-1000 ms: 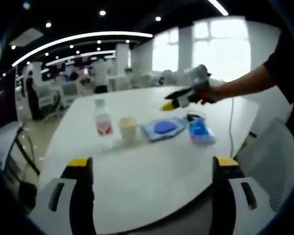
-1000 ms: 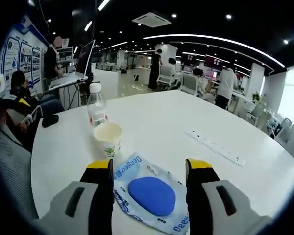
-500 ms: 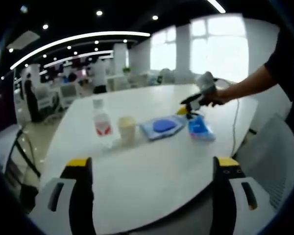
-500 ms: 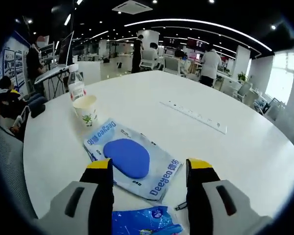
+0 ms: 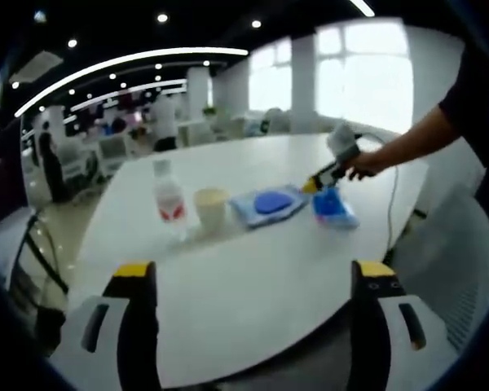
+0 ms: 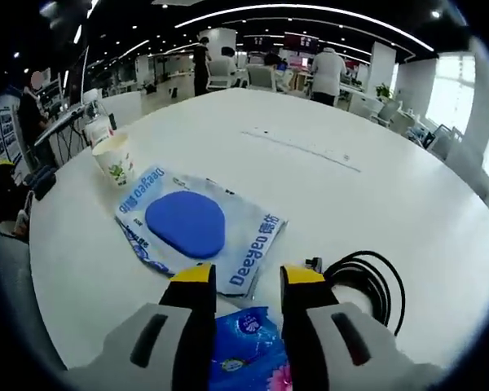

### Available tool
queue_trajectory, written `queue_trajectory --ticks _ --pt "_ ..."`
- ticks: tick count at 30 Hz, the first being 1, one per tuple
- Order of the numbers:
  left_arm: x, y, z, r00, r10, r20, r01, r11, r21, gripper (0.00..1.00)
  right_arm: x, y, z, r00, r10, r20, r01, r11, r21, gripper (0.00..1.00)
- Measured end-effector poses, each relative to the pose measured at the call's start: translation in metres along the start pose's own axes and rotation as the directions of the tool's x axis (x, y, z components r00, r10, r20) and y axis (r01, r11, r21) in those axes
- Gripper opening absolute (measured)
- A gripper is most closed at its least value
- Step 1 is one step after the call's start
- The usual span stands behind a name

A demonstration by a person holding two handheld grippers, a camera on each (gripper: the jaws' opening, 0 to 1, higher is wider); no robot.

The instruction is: Arrange the tabletop items into an orderly group along one side of the table until the central work area is clear of visible clutter.

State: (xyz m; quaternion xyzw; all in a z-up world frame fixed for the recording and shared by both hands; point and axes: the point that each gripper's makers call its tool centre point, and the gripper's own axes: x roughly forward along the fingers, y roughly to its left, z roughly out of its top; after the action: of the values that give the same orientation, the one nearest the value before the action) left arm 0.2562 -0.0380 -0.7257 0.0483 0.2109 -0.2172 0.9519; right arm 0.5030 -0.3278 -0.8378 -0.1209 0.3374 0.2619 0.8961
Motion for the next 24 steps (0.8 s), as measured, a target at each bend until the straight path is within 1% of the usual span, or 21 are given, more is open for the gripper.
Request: queue_trajectory --ticks 3,7,8,11,13,14,21,24 --pt "0.000 0.000 -0.001 1.000 0.001 -0.005 -0.001 1.000 0.003 0.95 0.003 -0.001 -0.002 1.000 -0.005 -0.015 0.005 0.999 0.039 0.22" --pt "0.000 0.000 -0.002 1.000 0.002 -0.009 -0.002 1.000 0.004 0.94 0.008 -0.002 -0.008 0.998 -0.019 -0.056 0.023 0.998 0.066 0.20" --pt "0.000 0.001 -0.002 1.000 0.003 -0.010 -0.003 1.000 0.004 0.94 0.008 -0.002 -0.008 0.998 -0.020 -0.057 0.024 0.997 0.074 0.19" --pt "0.000 0.001 -0.002 1.000 0.003 -0.013 -0.003 1.000 0.006 0.93 0.010 -0.003 -0.012 0.997 -0.024 -0.078 0.031 0.995 0.090 0.13" --pt "0.000 0.000 -0.002 1.000 0.004 -0.013 -0.004 1.000 0.007 0.93 0.008 0.000 -0.014 0.996 -0.025 -0.091 0.034 0.994 0.101 0.09" --pt "0.000 0.000 -0.002 1.000 0.005 -0.014 -0.004 1.000 0.007 0.93 0.008 0.000 -0.015 0.995 -0.024 -0.095 0.034 0.994 0.106 0.09" --pt "0.000 0.000 -0.003 1.000 0.003 -0.017 -0.003 1.000 0.011 0.92 0.002 0.007 -0.017 0.996 -0.008 -0.087 0.018 0.993 0.113 0.06" --pt "0.000 -0.001 -0.003 1.000 0.002 -0.016 -0.002 1.000 0.012 0.92 0.000 0.009 -0.016 0.997 -0.008 -0.082 0.016 0.995 0.095 0.06"
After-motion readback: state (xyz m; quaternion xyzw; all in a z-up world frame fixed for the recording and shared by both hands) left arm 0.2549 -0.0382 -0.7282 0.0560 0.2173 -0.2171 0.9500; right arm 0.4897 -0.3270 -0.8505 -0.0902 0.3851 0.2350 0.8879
